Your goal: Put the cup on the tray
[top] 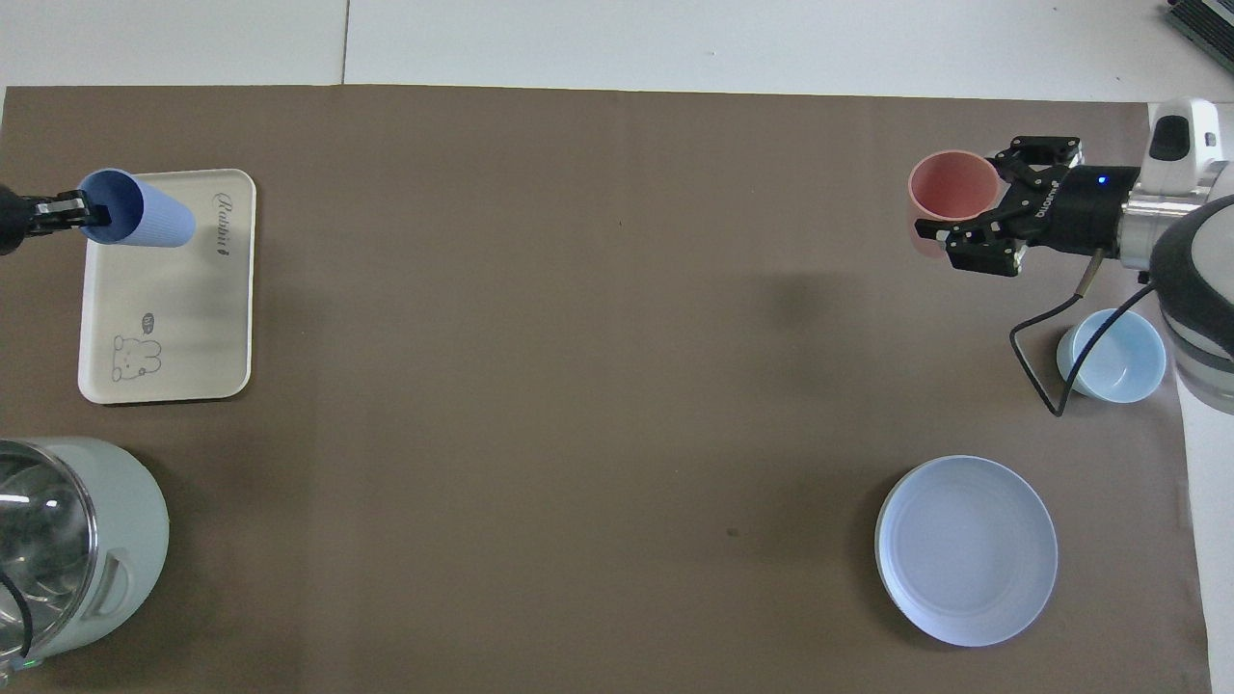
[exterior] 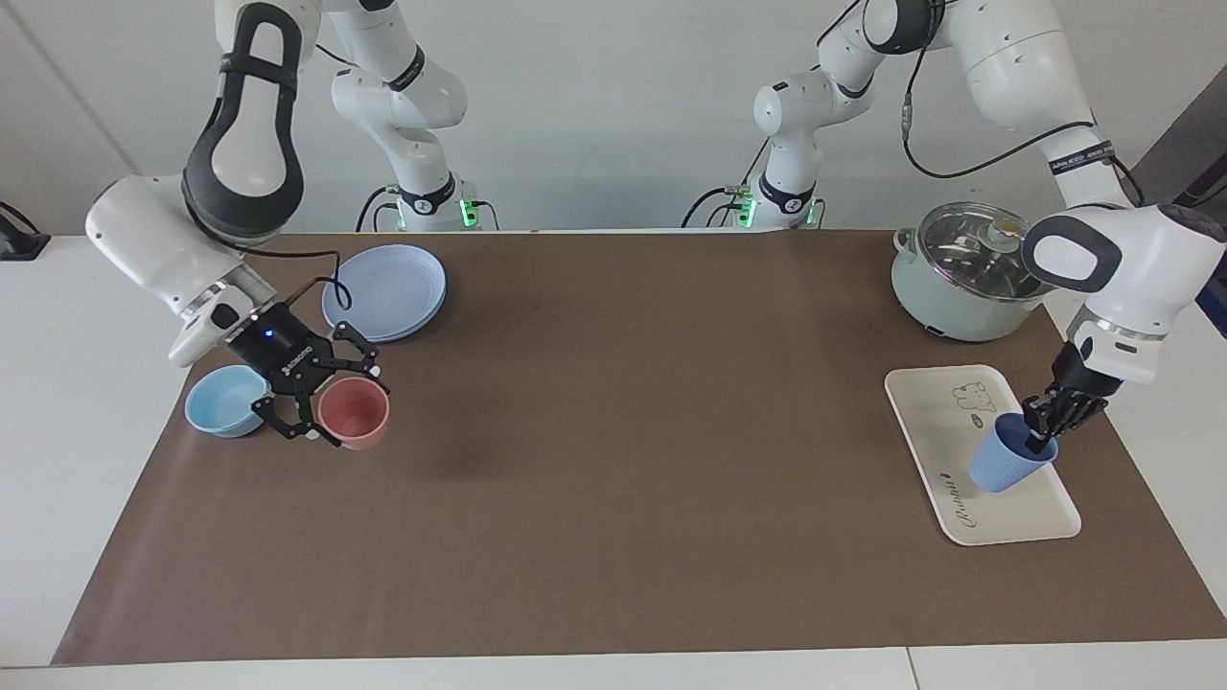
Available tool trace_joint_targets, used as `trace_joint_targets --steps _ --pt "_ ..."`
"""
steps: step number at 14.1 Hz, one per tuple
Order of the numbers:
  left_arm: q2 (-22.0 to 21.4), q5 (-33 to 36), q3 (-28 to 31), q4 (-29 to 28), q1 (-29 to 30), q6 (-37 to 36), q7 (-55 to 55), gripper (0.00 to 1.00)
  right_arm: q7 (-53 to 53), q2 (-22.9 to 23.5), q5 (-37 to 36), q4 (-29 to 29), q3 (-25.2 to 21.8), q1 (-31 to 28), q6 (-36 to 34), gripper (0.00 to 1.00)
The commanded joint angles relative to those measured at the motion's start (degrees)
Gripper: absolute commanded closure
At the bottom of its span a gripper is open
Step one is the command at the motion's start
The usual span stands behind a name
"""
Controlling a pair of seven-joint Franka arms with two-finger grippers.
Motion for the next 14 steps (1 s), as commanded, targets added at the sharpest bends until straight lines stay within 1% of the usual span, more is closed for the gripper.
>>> trace_joint_targets --steps 1,4,5,7,8,10,11,14 --pt "1.8 1.5 -0.8 -0.3 3.0 2.6 3.8 1.0 -11.0 1.0 11.3 -4.3 0.8 -1.5 2.2 1.0" --pt "1.9 1.5 -0.8 -0.4 4.6 1.5 3.9 1.0 -20.3 2.7 19.0 -6.8 0.8 -3.1 2.2 1.0" --pt "1.8 1.5 -0.8 -0.4 4.7 0.3 3.9 1.0 -24.6 4.1 21.4 -6.9 0.8 -4.3 1.2 1.0" --pt "1.7 1.3 -0.8 0.7 4.7 -4.3 3.5 1.0 -33.3 7.8 26.0 -6.7 0.8 -6.0 -1.6 1.0" --pt "1.7 0.8 -0.8 2.2 4.8 -7.7 3.2 1.0 -36.1 8.7 28.7 -6.8 0.8 -6.0 -1.9 1.0" --pt "1.9 0.7 -0.8 5.1 4.8 -13.5 1.0 1.0 -36.8 9.0 29.6 -7.0 0.8 -6.3 -2.3 1.0" --pt "1.9 0.8 -0.7 5.6 4.7 -15.2 -0.8 1.0 -36.9 9.1 29.6 -7.4 0.8 -7.0 -2.4 1.0" --pt "1.9 1.5 -0.5 5.3 4.7 -15.3 -1.0 1.0 -39.0 9.1 29.7 -8.9 0.8 -7.7 -2.6 1.0"
